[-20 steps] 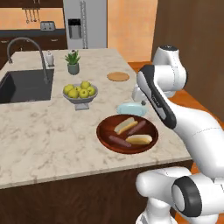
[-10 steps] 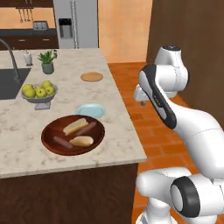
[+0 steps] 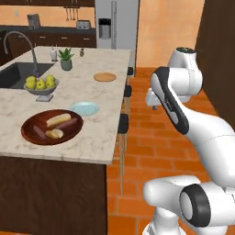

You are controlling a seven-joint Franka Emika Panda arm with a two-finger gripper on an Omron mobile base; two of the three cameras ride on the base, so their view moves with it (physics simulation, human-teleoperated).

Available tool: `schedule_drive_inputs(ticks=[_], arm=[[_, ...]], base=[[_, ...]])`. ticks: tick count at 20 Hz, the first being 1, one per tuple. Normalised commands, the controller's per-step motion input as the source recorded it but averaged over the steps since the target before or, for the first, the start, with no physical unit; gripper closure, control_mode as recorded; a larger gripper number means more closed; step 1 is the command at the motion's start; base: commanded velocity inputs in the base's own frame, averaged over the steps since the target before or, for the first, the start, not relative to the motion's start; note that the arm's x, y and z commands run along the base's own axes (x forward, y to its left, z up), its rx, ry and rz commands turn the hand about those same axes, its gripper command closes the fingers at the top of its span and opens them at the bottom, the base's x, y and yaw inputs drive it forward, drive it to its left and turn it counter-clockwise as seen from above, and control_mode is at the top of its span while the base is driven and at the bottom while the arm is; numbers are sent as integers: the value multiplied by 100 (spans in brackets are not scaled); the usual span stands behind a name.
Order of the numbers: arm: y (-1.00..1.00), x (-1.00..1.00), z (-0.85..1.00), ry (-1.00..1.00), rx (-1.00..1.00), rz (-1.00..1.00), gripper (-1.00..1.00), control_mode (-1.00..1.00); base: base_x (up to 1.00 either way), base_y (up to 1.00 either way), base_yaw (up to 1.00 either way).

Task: Place one bun and one sausage from the bowl on each plate.

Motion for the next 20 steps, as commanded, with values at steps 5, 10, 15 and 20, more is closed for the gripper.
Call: schedule_drive_inputs(ticks=[5,10,15,20], arm=[[0,0,0,0,0,0,-100,100],[0,0,0,0,0,0,-100,100],[0,0,0,0,0,0,-100,100],[0,0,0,0,0,0,-100,100]], base=[[49,-76,60],[54,-68,62],[16,-73,65],[0,-71,64]])
